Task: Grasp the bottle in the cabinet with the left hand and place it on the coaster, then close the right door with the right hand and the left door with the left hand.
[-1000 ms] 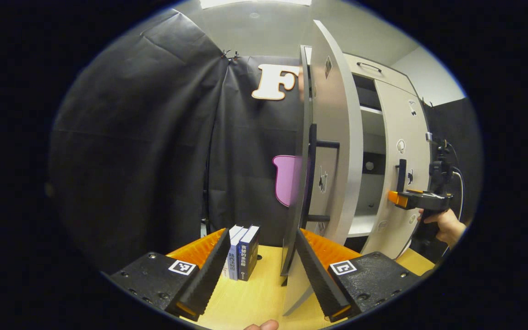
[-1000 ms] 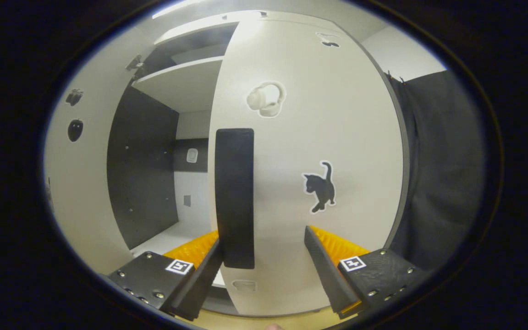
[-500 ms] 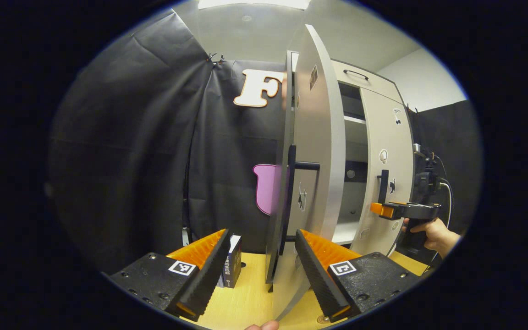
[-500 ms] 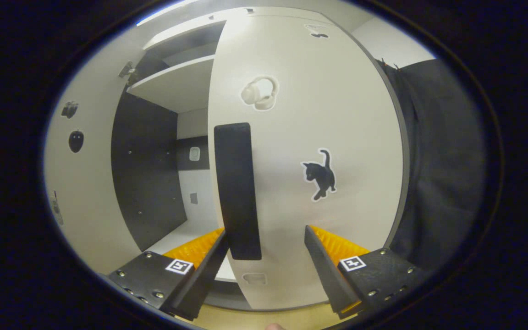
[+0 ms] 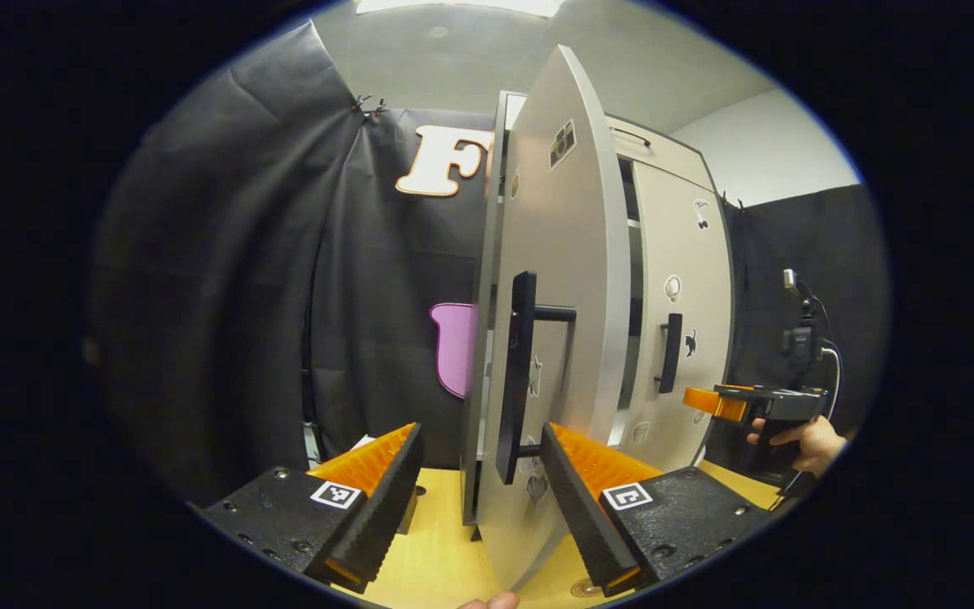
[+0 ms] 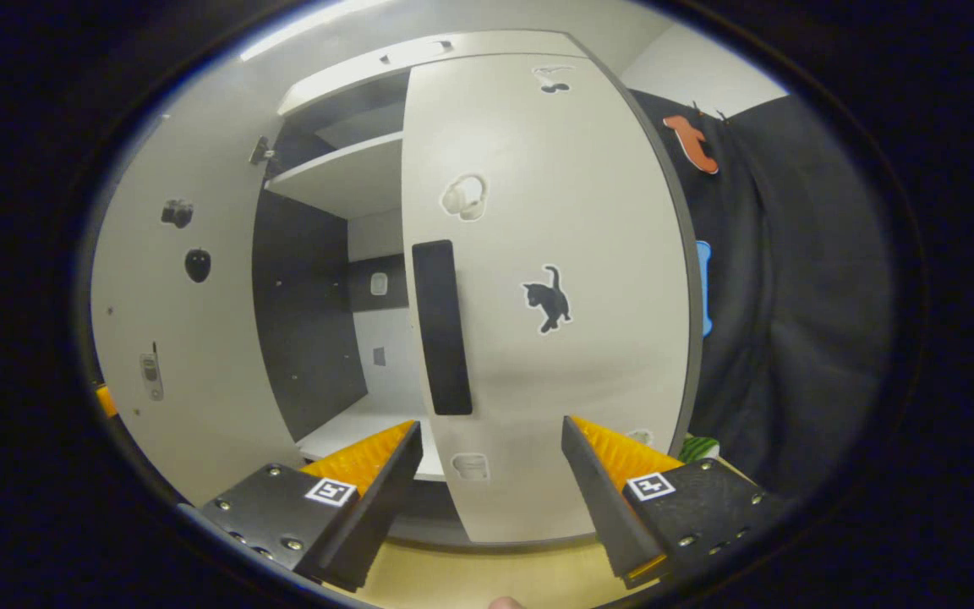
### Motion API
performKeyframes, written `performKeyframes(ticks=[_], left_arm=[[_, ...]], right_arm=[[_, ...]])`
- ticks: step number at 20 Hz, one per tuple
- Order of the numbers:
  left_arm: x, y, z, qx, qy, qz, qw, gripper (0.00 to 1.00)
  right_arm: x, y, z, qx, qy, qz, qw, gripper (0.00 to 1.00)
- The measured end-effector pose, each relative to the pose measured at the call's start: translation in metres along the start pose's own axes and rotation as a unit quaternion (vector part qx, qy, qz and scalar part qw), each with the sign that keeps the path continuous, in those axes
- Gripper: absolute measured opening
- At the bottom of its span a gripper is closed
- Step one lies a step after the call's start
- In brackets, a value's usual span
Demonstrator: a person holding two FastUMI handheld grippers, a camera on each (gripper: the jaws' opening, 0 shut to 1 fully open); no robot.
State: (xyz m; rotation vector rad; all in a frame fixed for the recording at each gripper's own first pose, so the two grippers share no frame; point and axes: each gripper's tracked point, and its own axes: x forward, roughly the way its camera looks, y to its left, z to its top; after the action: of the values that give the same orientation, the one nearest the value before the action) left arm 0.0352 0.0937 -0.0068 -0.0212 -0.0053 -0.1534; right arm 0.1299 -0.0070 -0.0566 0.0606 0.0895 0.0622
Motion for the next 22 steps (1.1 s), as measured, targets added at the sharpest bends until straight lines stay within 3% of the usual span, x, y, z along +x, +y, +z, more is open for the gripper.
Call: performKeyframes(ticks=[7, 8, 10, 11, 12, 15, 22], left_arm=[[0.012, -0.034, -0.005, 0.016, 0.007, -0.017, 1.0, 0.89], [0.013, -0.04, -0.004, 0.022, 0.005, -0.019, 1.0, 0.84], [0.019, -0.051, -0.006, 0.036, 0.005, -0.022, 0.999, 0.89], [0.021, -0.056, -0.008, 0.042, 0.008, -0.021, 0.999, 0.84], [0.022, -0.061, -0.007, 0.048, 0.004, -0.019, 0.999, 0.89], [0.03, -0.074, -0.009, 0.059, -0.001, -0.015, 0.998, 0.89], [0.06, -0.107, -0.016, 0.032, 0.006, -0.019, 0.999, 0.95]], right_arm=[[-0.03, -0.004, 0.002, 0.003, -0.002, 0.015, 1.0, 1.0], [-0.034, -0.006, 0.003, 0.002, -0.002, 0.016, 1.0, 1.0], [-0.041, -0.008, 0.003, 0.001, -0.001, 0.018, 1.0, 1.0], [-0.043, -0.011, 0.003, 0.0, -0.001, 0.019, 1.0, 1.0], [-0.045, -0.014, 0.004, -0.001, 0.0, 0.018, 1.0, 1.0], [-0.052, -0.027, 0.006, 0.002, -0.001, 0.014, 1.0, 1.0], [-0.068, -0.059, -0.001, 0.015, 0.011, -0.001, 1.0, 1.0]])
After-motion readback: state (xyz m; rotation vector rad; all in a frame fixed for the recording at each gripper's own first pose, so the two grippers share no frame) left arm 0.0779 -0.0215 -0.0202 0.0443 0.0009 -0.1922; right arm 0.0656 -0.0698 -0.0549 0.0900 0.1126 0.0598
